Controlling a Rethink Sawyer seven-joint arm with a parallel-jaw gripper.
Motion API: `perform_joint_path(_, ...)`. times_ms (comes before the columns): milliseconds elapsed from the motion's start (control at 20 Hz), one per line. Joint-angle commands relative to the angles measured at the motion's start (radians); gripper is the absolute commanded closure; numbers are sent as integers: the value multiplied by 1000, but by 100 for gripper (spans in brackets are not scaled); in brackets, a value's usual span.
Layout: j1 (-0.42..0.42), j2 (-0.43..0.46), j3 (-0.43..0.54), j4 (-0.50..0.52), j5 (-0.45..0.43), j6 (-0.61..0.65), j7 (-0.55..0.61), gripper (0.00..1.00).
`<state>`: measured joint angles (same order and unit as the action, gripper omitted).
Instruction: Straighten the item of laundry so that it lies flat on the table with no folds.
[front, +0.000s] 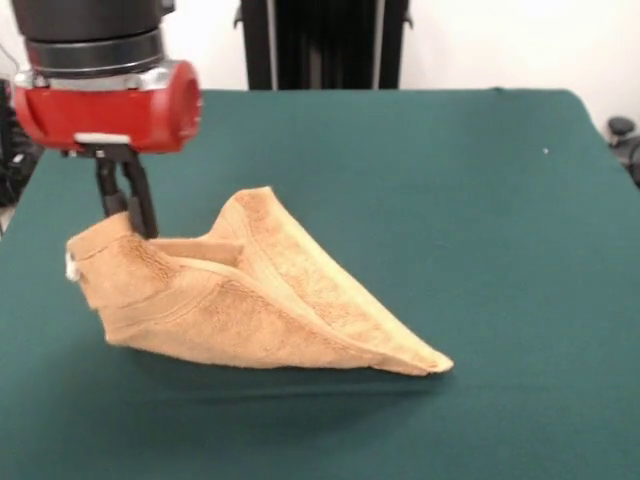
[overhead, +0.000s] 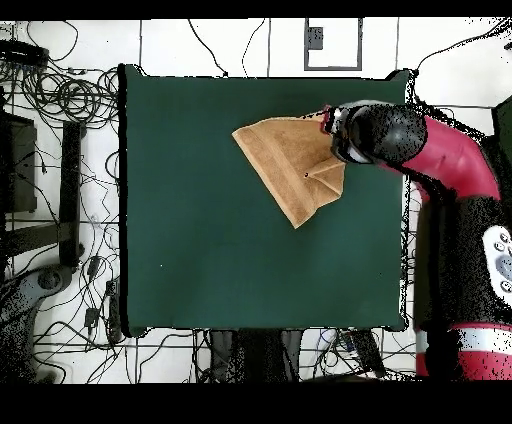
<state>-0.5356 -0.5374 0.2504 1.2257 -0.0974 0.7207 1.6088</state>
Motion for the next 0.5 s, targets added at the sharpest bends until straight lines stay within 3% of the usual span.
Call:
perform_joint_path(50, -11, -4, 126, 372, 221, -163, 350, 100)
perform_joint_path(500, 26, 41, 57, 364, 342, -279, 427, 100)
